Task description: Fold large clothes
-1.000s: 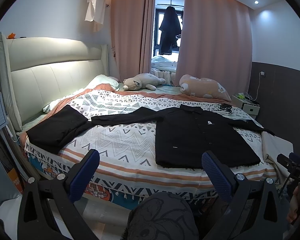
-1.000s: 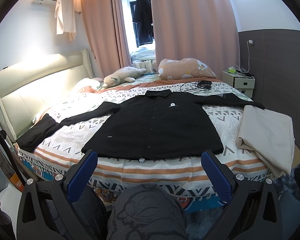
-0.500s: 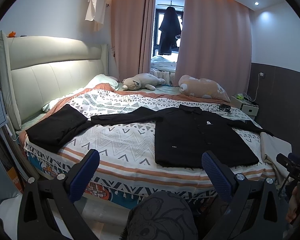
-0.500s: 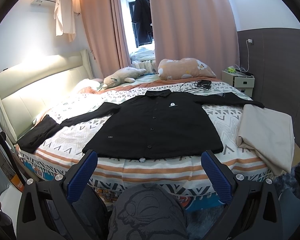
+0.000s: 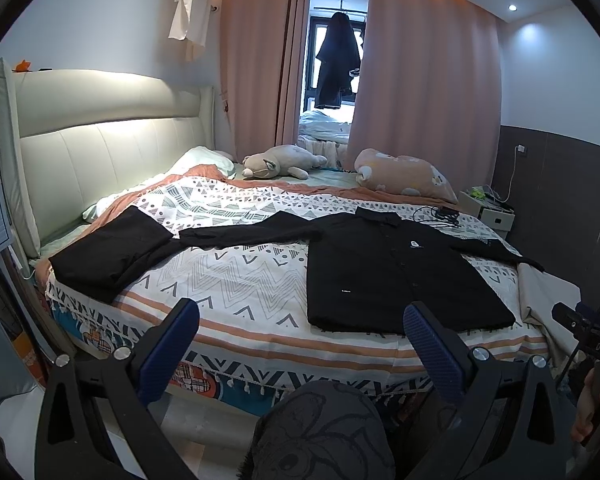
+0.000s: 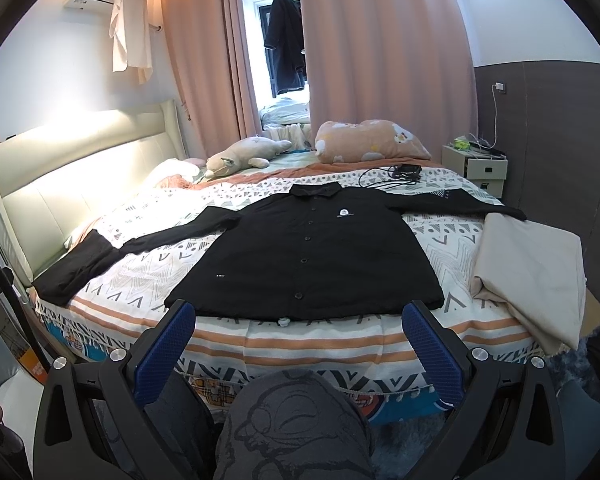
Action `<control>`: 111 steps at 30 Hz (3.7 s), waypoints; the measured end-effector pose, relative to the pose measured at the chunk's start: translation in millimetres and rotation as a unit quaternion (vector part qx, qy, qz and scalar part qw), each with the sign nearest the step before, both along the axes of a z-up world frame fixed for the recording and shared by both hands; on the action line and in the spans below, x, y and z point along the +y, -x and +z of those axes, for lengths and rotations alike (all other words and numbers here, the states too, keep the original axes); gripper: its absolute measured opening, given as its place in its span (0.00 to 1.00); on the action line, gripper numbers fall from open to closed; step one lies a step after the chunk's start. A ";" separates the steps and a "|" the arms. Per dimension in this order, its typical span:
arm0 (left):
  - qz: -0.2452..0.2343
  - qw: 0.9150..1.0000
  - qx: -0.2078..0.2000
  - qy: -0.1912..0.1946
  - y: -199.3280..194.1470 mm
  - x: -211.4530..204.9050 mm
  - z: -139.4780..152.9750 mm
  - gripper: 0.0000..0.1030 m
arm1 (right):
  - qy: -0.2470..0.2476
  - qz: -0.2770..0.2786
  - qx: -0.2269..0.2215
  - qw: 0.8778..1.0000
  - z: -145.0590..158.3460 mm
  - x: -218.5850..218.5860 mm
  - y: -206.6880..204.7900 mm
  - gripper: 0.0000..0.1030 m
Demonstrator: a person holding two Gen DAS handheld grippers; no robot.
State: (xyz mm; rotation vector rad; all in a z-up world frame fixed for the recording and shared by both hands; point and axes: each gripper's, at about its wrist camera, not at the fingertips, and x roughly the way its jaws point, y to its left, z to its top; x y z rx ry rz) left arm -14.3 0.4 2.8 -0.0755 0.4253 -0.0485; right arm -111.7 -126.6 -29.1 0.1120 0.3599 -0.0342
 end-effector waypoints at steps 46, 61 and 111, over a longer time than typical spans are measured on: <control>0.032 0.998 0.033 0.035 -113.9 38.5 -4.6 1.00 | -0.013 0.029 0.017 0.999 26.6 9.3 -144.3 1.00; 0.063 0.993 0.085 0.058 -216.4 57.0 -19.6 1.00 | -0.027 0.053 0.034 0.998 42.8 9.9 -273.2 1.00; 0.174 0.948 0.258 0.061 -534.7 234.1 -129.2 1.00 | -0.131 0.064 0.163 0.976 -26.7 15.7 -585.1 1.00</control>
